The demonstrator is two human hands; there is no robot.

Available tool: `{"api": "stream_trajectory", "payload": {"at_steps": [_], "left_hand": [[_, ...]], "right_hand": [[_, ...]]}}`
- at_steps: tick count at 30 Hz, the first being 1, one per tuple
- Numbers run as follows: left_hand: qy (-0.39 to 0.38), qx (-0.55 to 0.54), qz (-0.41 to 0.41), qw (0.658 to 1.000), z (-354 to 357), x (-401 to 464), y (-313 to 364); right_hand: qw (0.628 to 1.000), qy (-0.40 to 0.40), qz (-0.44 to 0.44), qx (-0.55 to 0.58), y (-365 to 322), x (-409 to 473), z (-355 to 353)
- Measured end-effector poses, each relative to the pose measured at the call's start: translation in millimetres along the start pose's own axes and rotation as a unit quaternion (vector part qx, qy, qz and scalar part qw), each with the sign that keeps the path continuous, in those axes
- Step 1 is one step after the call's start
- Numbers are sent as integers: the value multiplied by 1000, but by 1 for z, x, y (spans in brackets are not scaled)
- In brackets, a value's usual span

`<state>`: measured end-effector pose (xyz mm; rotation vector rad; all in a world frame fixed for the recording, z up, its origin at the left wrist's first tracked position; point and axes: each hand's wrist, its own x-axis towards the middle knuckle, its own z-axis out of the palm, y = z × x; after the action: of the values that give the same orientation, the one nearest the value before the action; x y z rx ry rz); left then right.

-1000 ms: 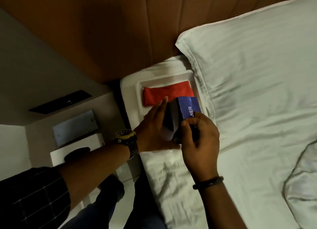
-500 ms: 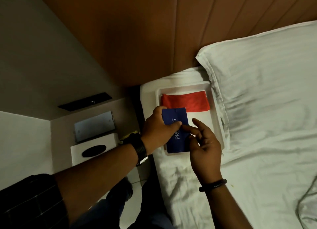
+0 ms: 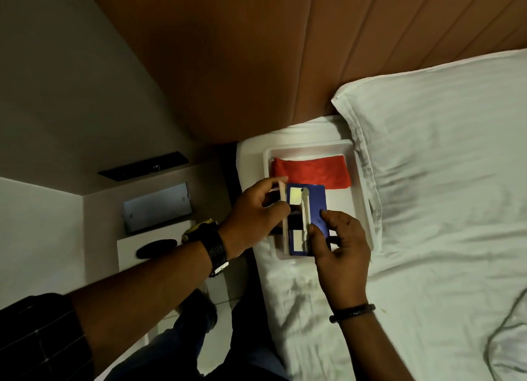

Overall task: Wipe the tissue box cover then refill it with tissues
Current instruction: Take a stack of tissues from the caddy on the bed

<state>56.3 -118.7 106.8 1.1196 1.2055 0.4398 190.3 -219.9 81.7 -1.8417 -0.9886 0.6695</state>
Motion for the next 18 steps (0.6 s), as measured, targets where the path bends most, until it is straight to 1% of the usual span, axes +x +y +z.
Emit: {"api": "stream_trajectory", "payload": {"at_steps": [5,7,8,9,11,13,15,17,18], "left_hand": [[8,45,54,997,-11,4,-12],[14,61,66,996,-9,4,-18],[18,90,75,993,-7,4,-22],[22,143,91,985,-6,3,-27],[15,262,140,955,-4,2,-35],[-24,314,181,932,-3,2,-40],[-68,312,181,930,-1,3,-39],[-91,276,150,945,2,5,-34],[-91,251,133,954,4,5,-32]], "right_hand": [[999,-29,31,-34,-2,4,-2],[997,-35,19,-61,-2,5,-2],[997,-35,10,-72,-2,5,-2],[996,-31,-1,-84,-1,6,-1],[993,-25,-20,-112,-1,6,-1],[990,-21,-30,-136,-2,8,-2],[989,-15,-34,-145,-2,10,-5],[992,-10,-32,-124,-3,13,-10],[995,-4,-25,-92,-4,15,-12]]}}
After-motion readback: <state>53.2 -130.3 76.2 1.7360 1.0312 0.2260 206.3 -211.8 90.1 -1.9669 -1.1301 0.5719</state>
